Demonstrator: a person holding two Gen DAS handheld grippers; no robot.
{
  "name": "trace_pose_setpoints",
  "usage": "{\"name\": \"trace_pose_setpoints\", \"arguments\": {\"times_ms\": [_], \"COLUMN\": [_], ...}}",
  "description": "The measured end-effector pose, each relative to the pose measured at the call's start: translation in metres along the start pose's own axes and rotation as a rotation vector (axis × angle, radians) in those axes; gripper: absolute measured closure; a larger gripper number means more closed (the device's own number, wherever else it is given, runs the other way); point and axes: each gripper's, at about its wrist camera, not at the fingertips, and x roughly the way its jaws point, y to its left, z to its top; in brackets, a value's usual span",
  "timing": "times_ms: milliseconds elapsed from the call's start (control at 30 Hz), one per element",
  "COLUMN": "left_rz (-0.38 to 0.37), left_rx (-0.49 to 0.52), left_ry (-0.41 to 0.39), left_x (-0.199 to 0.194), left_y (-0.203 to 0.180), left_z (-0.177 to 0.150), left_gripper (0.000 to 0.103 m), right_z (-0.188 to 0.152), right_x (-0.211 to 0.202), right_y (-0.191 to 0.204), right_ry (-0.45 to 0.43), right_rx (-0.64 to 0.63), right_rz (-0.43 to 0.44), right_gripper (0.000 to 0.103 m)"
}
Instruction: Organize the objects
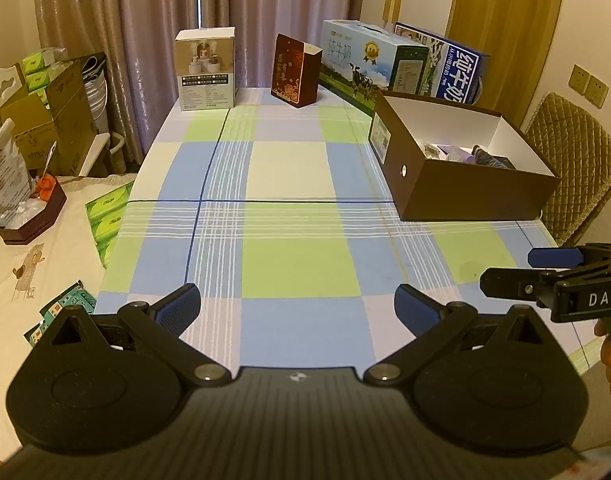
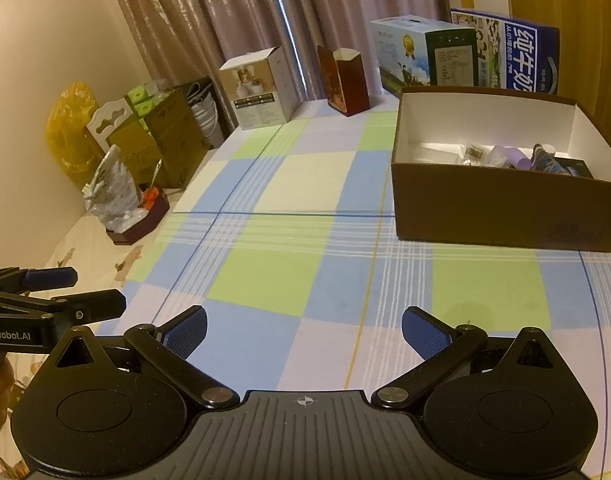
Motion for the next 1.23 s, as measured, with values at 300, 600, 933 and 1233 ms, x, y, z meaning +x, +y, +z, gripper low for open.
{"name": "trace_pose_setpoints", "arguments": {"times_ms": [300,600,933,1233], "left_rz": [0.002,0.004,0.000,0.011], "left_rx": [-0.005,-0.007,-0.008,0.007], "left_ry": [0.002,0.003,0.007,0.002], "left_x": [0.001,0.003,0.007,0.011], "left_y": [0.003,0.004,0.004,-0.002], "left_z": [-0.001,-0.002,-0.003,-0.001], "left_gripper": [0.001,0.001,0.001,0.001], "right_z": [0.000,0.000,0.001,0.001], "right_x": [0.003,0.004,0.006,0.007], "right_y": [0.002,0.002,0.001,-0.005], "right_ry": [0.004,0.006,0.009,0.012], "right_rx": [-0.005,-0.004,-0.002,0.002], "right_rz": [0.002,0.002,-0.001,-0.008], "right_gripper": [0.002,0.002,0.002,0.002]}}
